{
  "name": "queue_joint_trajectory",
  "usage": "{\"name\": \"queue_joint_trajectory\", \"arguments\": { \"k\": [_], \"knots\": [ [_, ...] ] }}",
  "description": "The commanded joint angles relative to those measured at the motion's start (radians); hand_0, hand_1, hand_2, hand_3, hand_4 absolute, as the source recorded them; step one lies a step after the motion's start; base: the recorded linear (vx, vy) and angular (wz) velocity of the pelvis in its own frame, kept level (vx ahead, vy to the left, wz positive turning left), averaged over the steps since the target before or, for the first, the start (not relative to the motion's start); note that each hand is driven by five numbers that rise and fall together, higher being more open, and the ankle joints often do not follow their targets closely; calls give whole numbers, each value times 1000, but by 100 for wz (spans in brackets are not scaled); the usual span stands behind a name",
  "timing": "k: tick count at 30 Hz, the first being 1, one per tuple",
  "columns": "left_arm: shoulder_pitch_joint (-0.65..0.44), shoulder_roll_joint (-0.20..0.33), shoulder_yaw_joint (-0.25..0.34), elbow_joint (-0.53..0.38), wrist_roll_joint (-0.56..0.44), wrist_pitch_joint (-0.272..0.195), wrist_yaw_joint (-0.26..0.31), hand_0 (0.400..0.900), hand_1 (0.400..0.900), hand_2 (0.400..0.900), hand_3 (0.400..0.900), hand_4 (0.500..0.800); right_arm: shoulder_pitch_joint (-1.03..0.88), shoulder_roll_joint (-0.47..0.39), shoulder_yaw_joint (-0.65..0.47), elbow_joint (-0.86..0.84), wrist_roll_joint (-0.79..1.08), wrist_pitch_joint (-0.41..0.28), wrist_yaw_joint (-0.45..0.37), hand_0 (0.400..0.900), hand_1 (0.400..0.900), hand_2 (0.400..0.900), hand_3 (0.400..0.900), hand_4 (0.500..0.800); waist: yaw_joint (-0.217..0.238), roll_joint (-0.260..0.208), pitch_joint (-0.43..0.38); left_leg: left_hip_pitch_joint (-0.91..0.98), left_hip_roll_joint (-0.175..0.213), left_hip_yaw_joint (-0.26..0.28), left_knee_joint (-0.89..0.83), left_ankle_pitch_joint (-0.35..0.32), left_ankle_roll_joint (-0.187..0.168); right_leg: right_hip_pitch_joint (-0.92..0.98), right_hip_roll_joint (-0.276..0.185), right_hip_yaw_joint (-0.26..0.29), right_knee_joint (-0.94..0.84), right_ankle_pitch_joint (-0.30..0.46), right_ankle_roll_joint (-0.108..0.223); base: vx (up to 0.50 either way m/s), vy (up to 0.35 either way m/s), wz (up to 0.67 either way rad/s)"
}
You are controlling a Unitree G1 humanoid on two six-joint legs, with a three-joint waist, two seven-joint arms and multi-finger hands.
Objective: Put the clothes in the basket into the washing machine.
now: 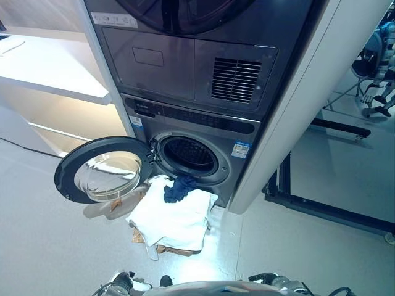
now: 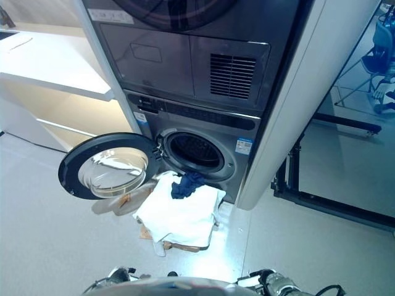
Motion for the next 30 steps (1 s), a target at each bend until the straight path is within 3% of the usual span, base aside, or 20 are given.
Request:
{"name": "queue_joint_trajectory", "arguments": {
  "k": [1,14,20,30],
  "knots": [
    [-51,14,27,56,-10,4,24,900,900,900,900,800,-32,-31,57,33,-100,-36,26,900,900,900,900,800,22,-12,12,90,9,0,25,-172,-3,-66,-7,8,23,62,16,0,0,0],
    [-56,13,56,71,-28,2,16,900,900,900,900,800,-22,-27,44,63,-103,-27,21,900,900,900,900,800,23,-22,0,92,6,7,36,-179,4,-64,-9,15,32,61,21,5,1,-1],
    [-62,11,57,75,-30,8,18,900,900,900,900,800,-31,-23,37,58,-33,36,-20,900,900,900,900,800,22,-23,2,92,3,7,45,-187,10,-62,-12,19,34,59,18,15,10,-5],
    [-53,1,49,73,-12,15,19,900,900,900,900,800,-33,-4,51,42,-48,68,-22,900,900,900,900,800,21,-18,4,103,1,6,46,-190,12,-51,-10,18,30,57,15,26,-10,-2]
  ]
}}
